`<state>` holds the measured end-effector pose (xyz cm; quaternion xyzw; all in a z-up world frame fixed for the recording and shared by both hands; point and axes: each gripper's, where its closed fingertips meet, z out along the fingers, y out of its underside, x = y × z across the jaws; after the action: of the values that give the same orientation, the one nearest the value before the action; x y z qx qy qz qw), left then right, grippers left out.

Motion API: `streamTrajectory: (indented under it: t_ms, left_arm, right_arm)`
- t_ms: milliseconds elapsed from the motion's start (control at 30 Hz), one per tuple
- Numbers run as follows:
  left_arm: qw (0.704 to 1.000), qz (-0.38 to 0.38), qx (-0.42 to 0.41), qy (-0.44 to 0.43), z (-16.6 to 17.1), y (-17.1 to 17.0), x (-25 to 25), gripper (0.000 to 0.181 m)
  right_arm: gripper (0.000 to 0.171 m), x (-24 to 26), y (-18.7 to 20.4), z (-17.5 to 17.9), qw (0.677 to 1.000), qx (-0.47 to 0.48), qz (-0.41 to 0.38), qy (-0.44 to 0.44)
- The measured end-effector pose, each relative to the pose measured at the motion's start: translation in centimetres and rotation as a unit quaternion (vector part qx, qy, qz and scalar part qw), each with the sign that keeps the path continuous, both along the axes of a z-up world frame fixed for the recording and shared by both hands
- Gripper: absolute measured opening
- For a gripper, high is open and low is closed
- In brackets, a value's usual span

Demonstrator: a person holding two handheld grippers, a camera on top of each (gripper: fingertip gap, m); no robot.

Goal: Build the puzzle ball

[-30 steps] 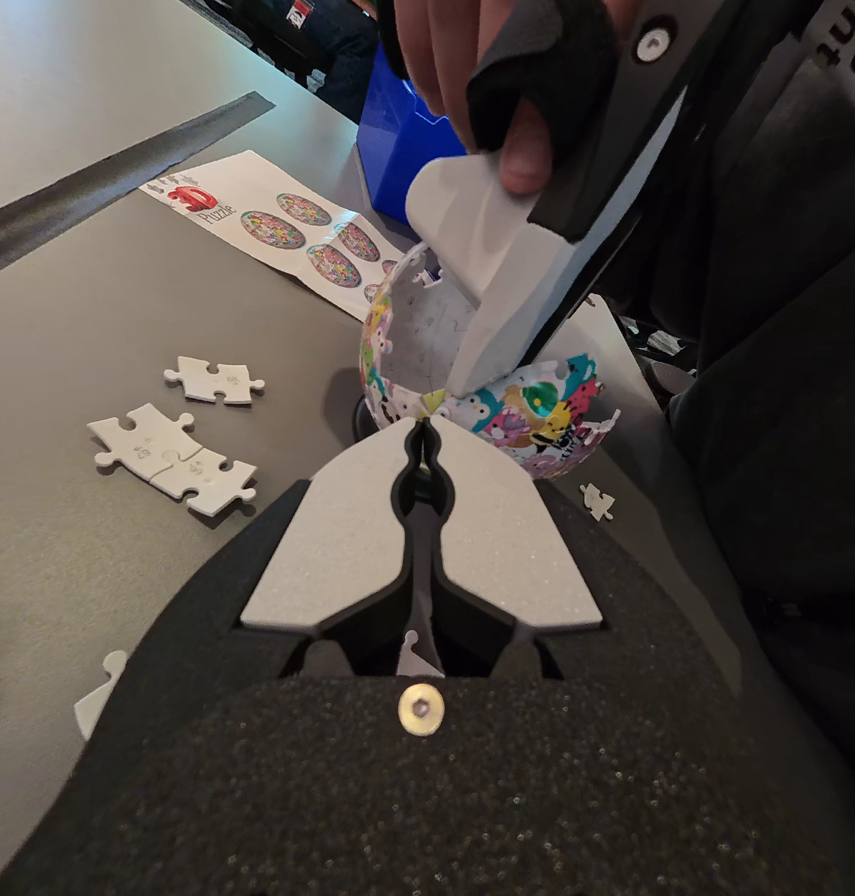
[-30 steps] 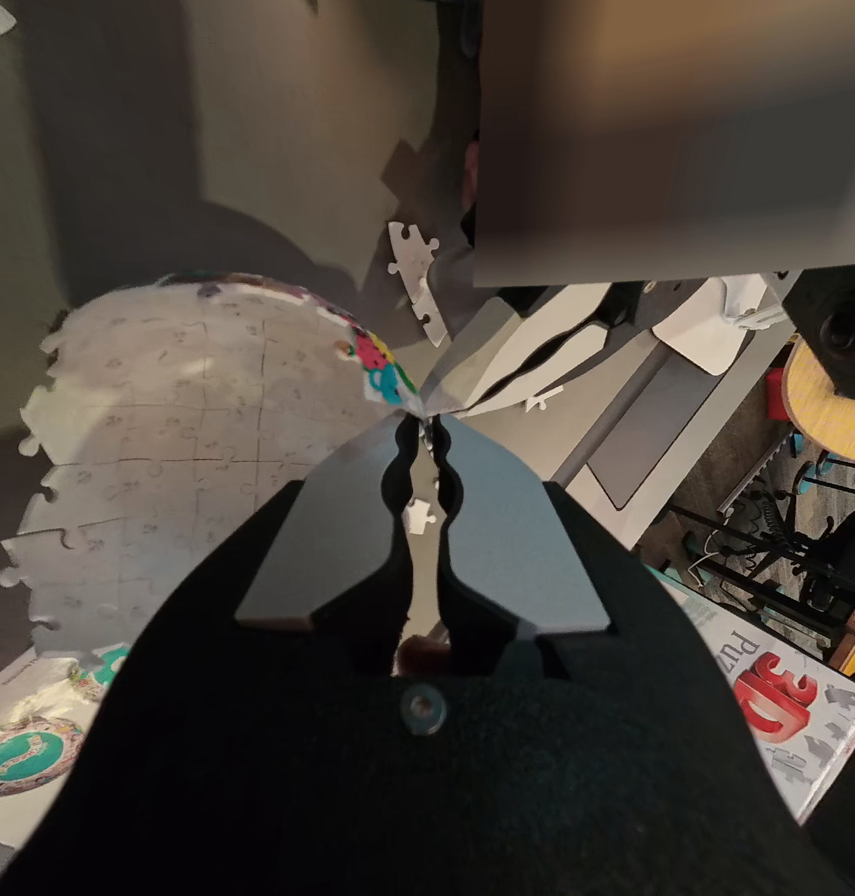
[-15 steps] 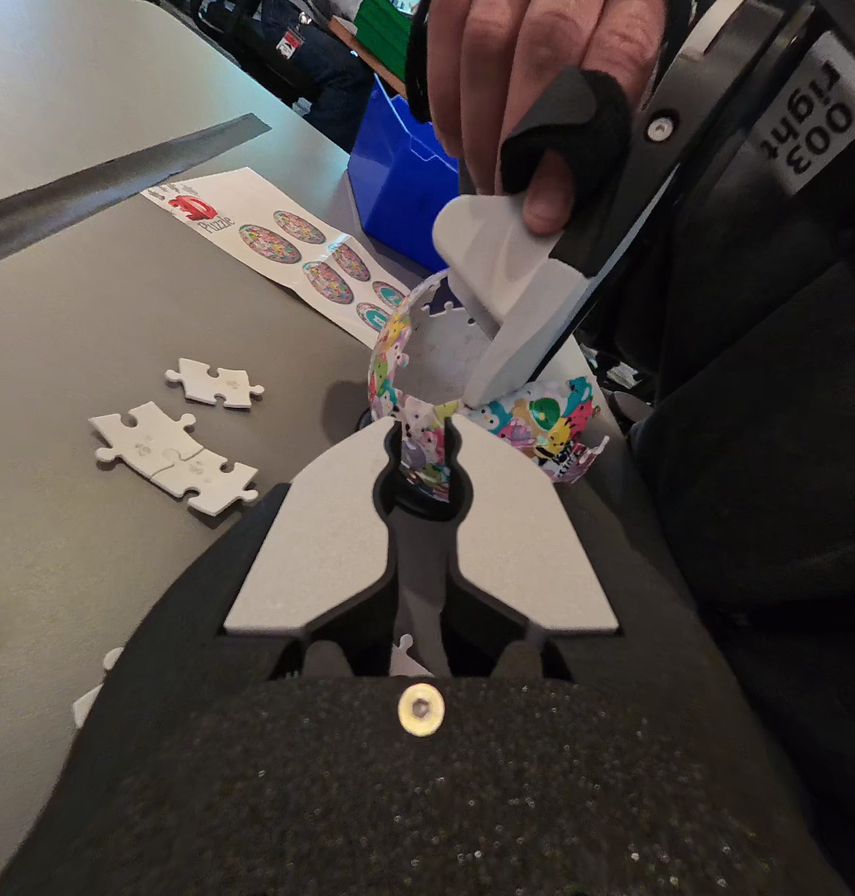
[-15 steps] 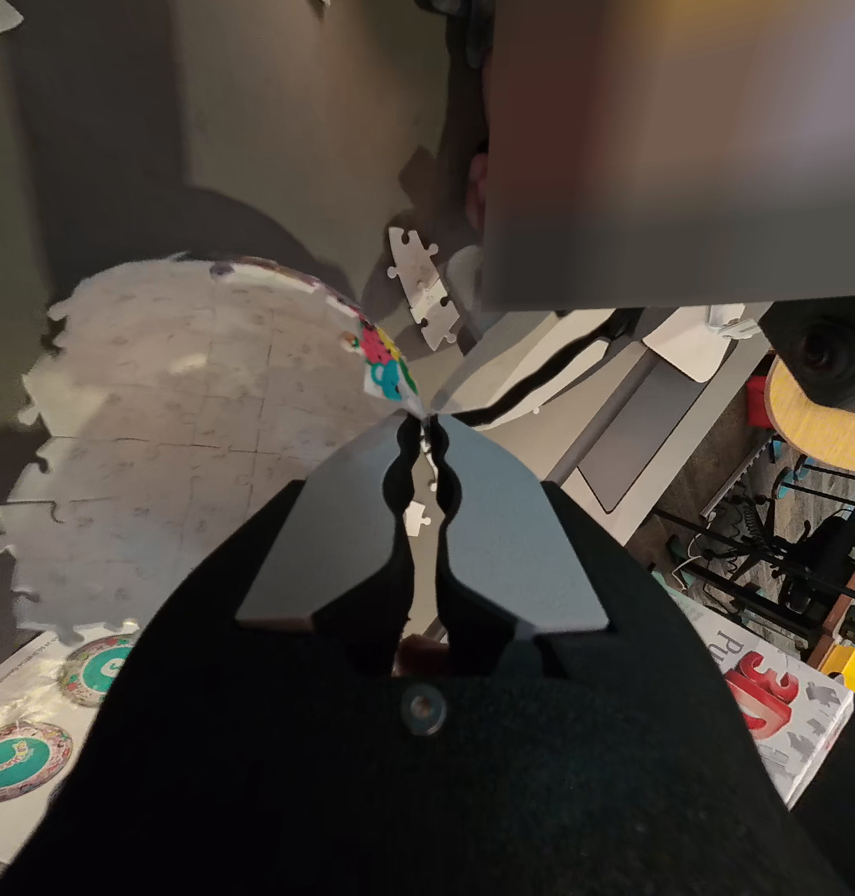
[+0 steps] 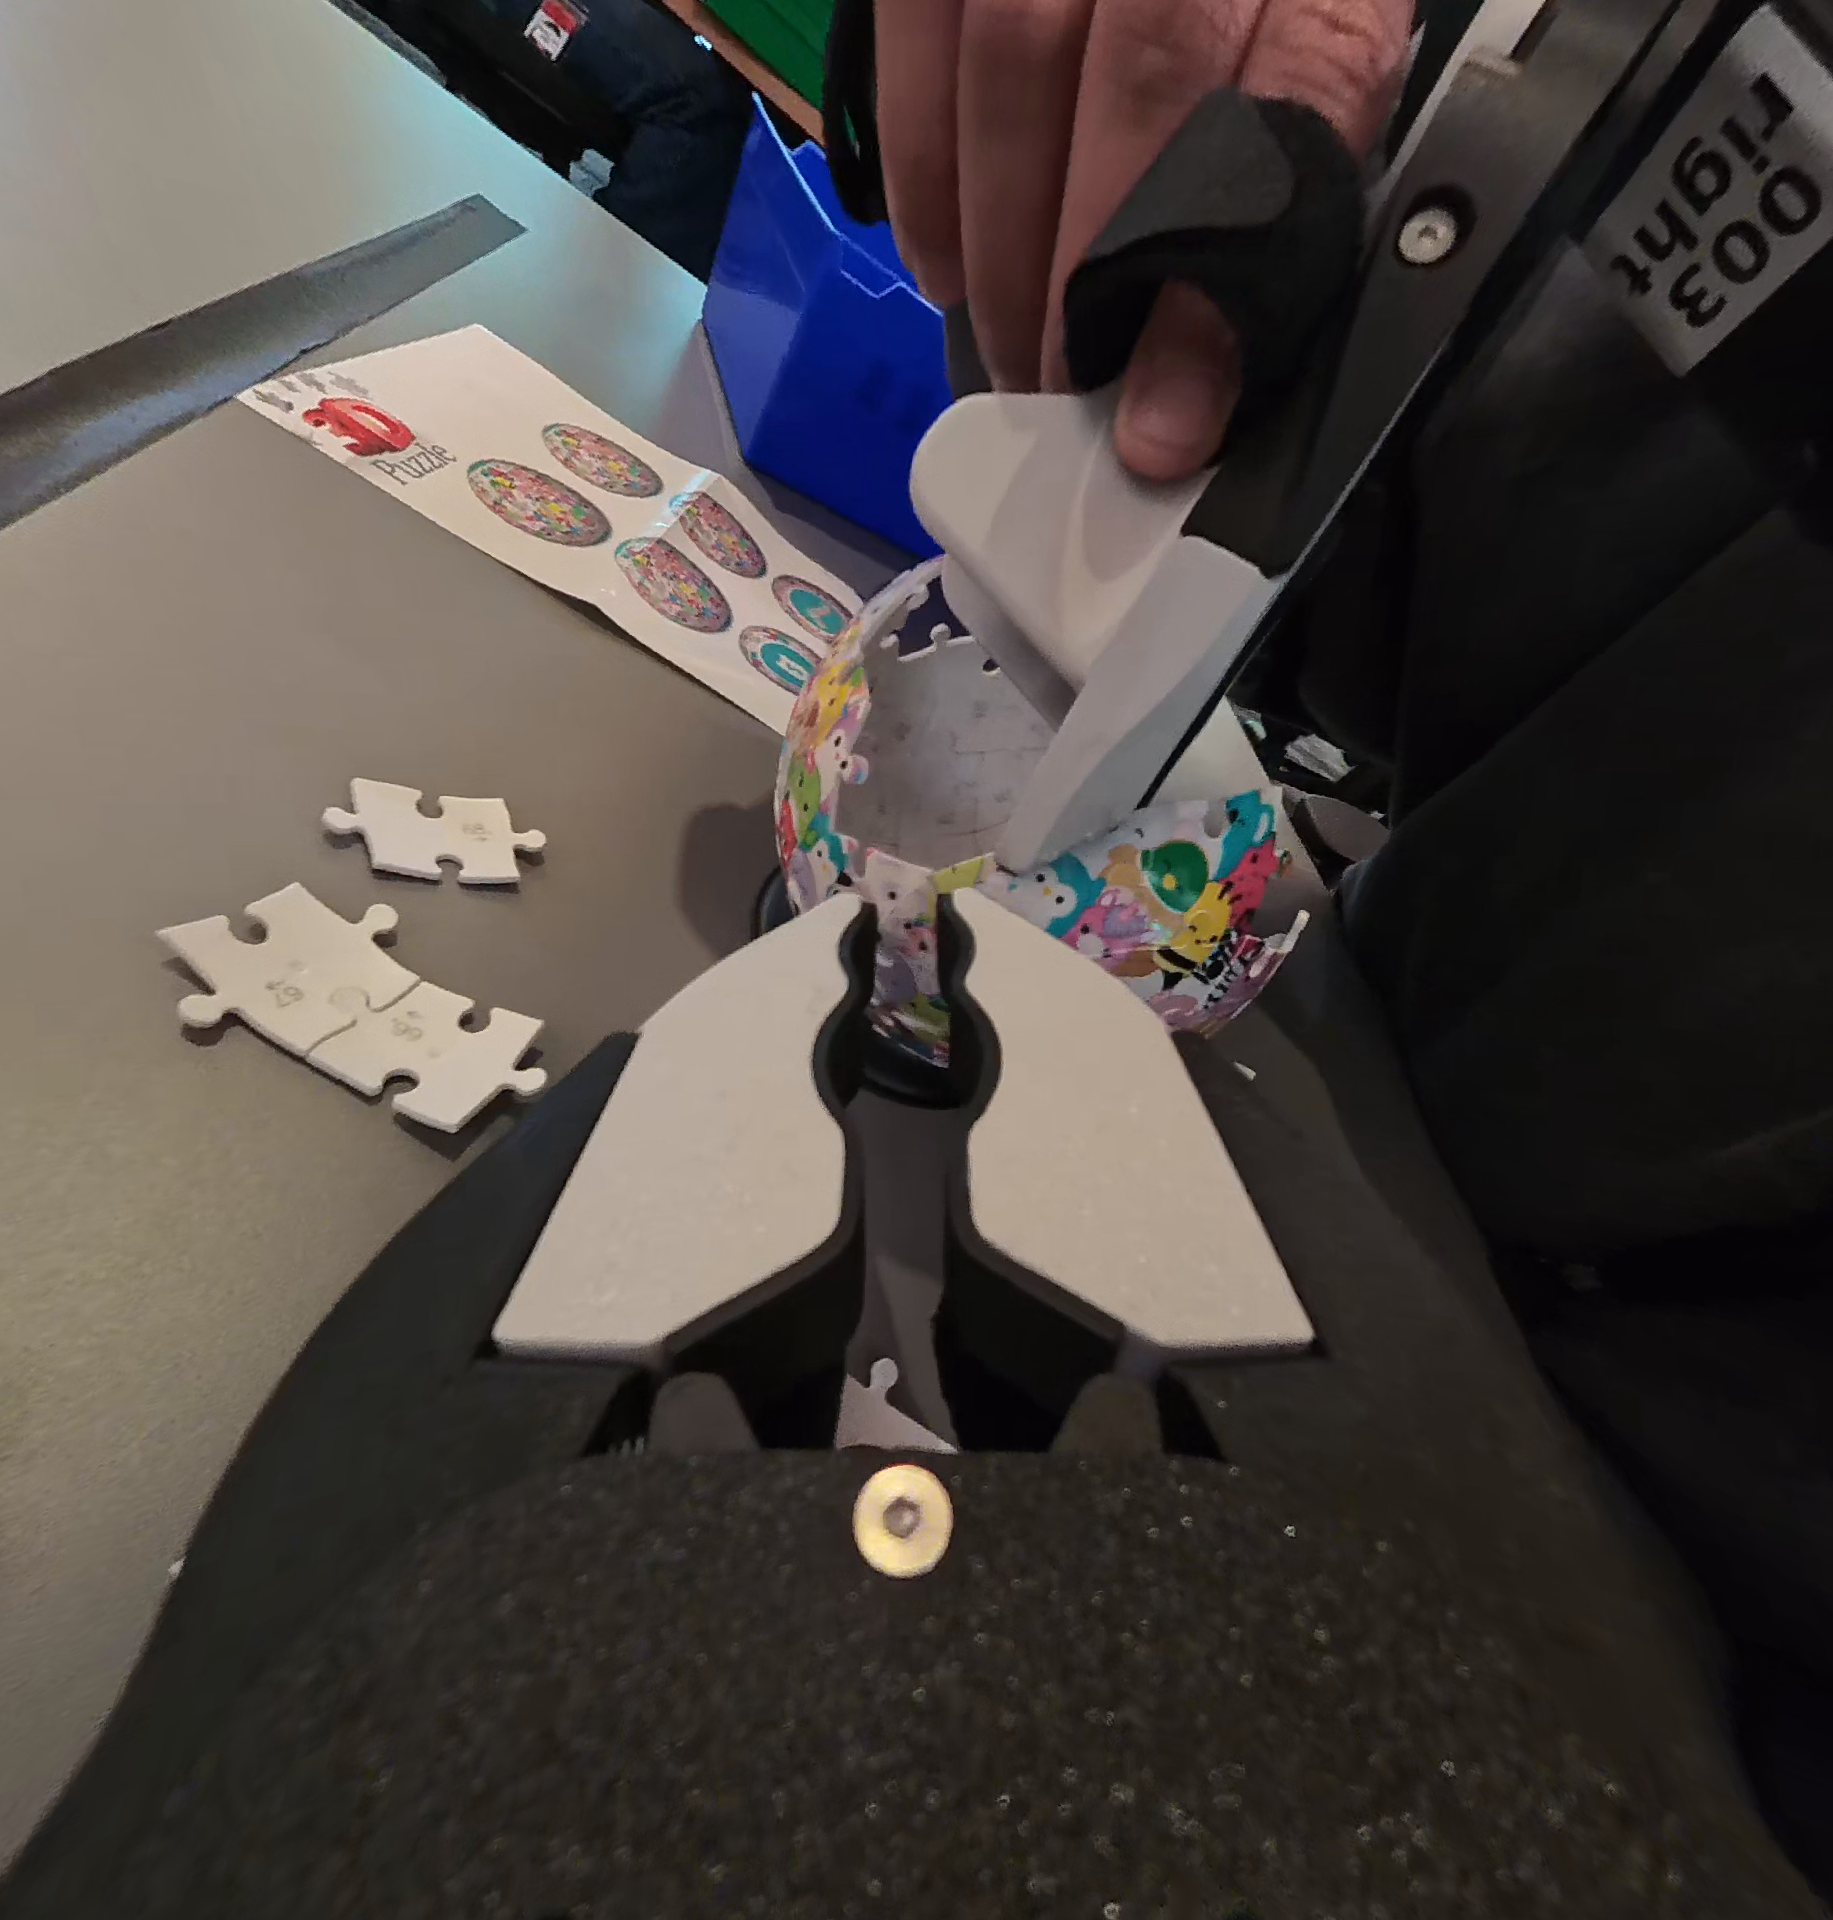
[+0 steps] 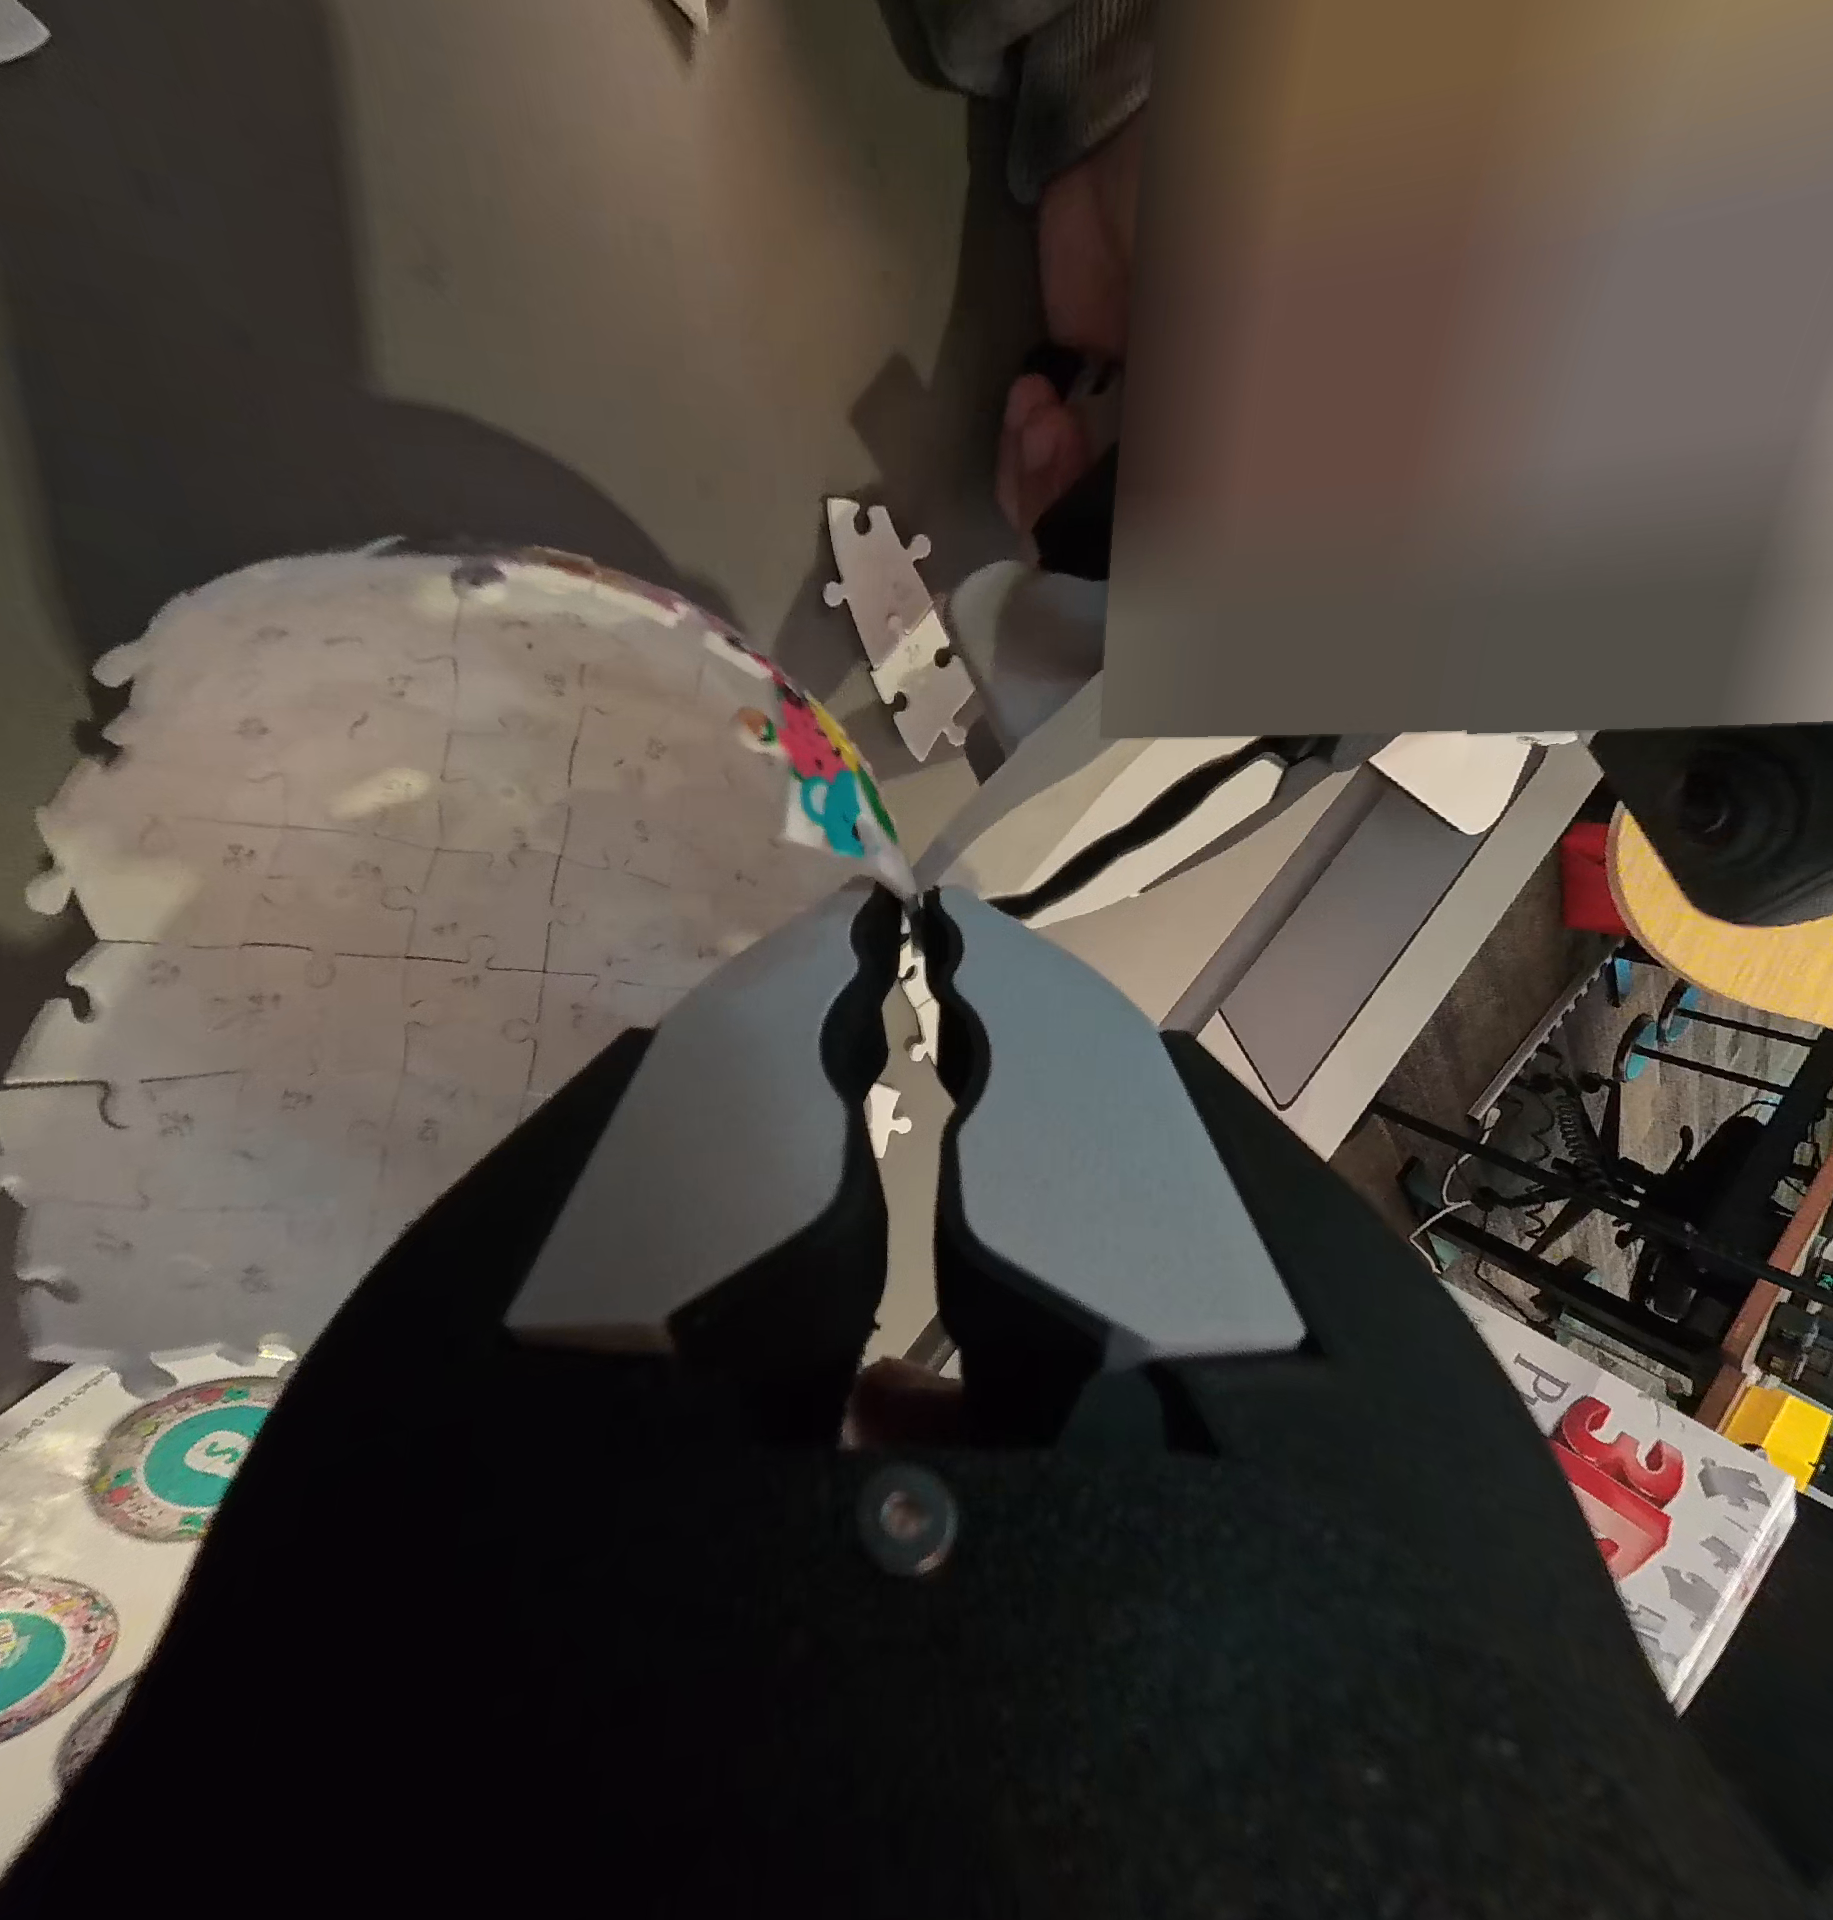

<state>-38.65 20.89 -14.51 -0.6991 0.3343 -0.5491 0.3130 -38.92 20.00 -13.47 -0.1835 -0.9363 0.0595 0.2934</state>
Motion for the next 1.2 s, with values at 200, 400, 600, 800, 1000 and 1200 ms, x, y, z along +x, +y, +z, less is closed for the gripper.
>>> streamTrajectory:
  t_ms: [200, 400, 600, 800, 1000, 1200]
  left_arm:
    - [1.0, -0.005, 0.002, -0.007, 0.19, -0.17, -0.01, 0.015]
    - [1.0, -0.005, 0.0, -0.012, 0.3, -0.14, -0.03, 0.019]
    - [1.0, -0.005, -0.004, -0.01, 0.22, -0.14, 0.01, 0.02]
    - [1.0, -0.006, -0.004, -0.007, 0.12, -0.14, 0.06, 0.019]
    - [1.0, 0.005, -0.01, -0.02, 0.4, 0.23, -0.26, 0.018]
    - [1.0, 0.001, -0.003, -0.009, 0.22, 0.02, -0.06, 0.017]
  right_arm:
    - [0.004, 0.09, 0.01, 0.01, 1.0, 0.001, -0.001, -0.001]
    - [0.004, 0.02, 0.0, 0.02, 1.0, 0.005, 0.0, -0.002]
    - [0.004, 0.06, 0.03, 0.02, 1.0, 0.01, 0.0, -0.003]
    - [0.004, 0.06, 0.07, -0.04, 1.0, 0.016, 0.003, -0.002]
    - [0.004, 0.05, -0.06, 0.03, 1.0, 0.015, 0.005, -0.001]
    - [0.004, 0.01, -0.05, 0.02, 1.0, 0.016, 0.005, -0.001]
